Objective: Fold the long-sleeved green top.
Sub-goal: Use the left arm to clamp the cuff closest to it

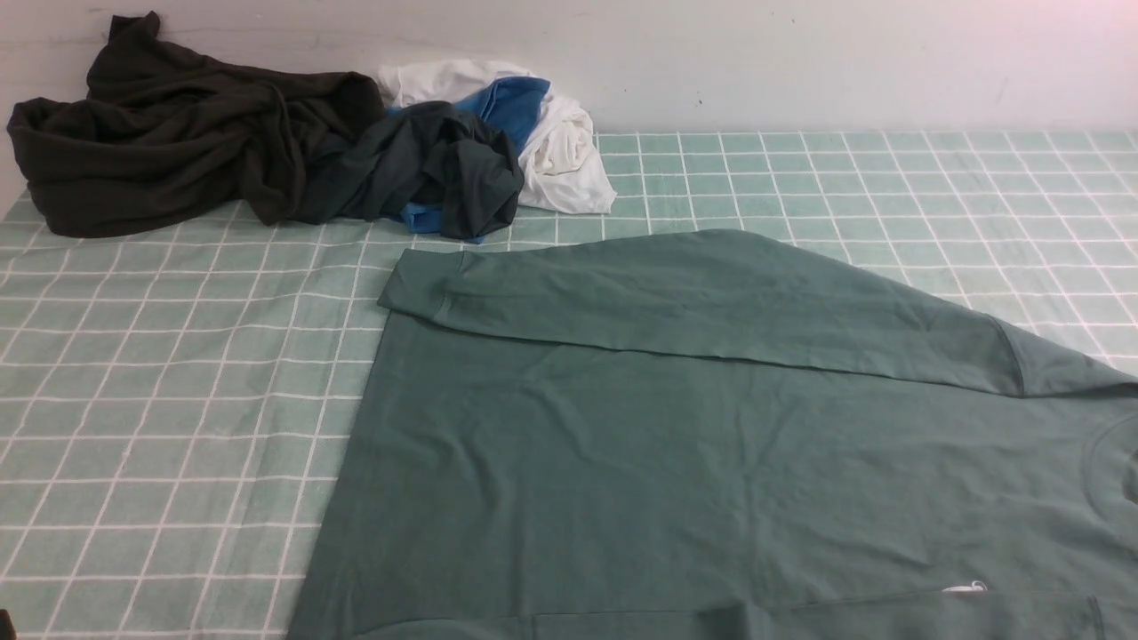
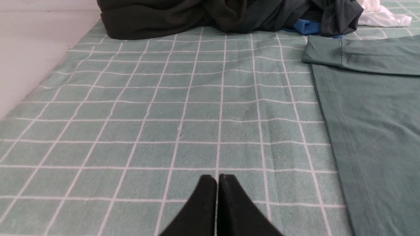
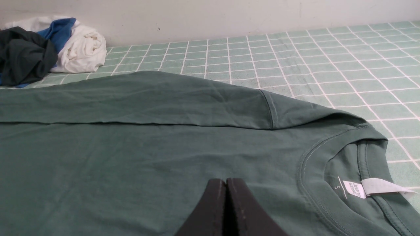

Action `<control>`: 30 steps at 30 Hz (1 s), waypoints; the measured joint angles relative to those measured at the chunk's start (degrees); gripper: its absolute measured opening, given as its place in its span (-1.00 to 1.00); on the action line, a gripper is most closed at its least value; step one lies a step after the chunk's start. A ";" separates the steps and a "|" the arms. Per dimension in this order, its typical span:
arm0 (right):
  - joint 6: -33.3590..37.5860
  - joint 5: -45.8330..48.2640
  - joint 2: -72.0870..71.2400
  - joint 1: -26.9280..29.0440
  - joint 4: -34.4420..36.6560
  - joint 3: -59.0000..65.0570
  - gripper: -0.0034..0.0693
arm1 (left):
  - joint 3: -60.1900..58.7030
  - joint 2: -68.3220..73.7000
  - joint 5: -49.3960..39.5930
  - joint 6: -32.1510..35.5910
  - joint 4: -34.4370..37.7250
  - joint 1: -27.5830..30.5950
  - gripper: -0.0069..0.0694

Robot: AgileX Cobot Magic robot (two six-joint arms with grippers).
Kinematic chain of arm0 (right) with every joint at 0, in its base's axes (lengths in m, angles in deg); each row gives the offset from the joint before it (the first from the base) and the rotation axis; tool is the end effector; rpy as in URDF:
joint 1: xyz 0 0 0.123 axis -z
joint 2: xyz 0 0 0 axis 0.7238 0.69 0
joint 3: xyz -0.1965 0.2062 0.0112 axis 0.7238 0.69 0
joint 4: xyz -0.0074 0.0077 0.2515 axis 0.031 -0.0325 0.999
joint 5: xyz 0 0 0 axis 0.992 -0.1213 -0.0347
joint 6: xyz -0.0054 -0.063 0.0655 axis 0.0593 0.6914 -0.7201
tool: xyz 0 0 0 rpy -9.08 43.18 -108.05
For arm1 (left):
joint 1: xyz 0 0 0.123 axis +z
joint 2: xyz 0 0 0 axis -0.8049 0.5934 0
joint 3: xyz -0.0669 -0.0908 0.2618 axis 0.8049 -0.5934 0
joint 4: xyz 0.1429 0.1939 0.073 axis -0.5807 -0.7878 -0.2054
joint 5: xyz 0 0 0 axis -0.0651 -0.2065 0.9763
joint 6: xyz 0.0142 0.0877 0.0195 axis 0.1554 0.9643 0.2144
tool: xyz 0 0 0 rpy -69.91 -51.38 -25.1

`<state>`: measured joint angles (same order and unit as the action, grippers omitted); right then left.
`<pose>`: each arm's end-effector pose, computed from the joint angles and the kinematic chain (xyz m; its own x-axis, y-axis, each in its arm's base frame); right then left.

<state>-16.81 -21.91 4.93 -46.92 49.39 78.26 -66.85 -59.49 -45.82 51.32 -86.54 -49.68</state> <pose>0.0531 -0.0002 0.1737 -0.2746 0.1533 -0.9493 0.0409 0.9882 0.1477 0.0532 0.0040 0.1771 -0.2538 -0.0082 -0.9672 -0.0692 0.9976 0.0097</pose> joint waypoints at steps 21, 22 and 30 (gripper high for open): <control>-10.24 0.64 0.00 0.00 27.38 0.00 -0.94 | -0.56 0.00 1.16 -17.69 37.93 0.00 -0.83; -12.18 1.03 0.00 0.00 33.33 0.05 -0.94 | -0.56 0.00 1.23 -17.69 38.44 0.00 -0.83; -14.15 -1.47 0.00 0.00 47.81 -0.01 -0.94 | 1.78 0.00 1.39 -11.17 39.26 0.00 -0.83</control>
<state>-30.96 -23.38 4.93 -46.92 97.20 78.24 -65.07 -59.49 -44.43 40.15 -47.28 -49.68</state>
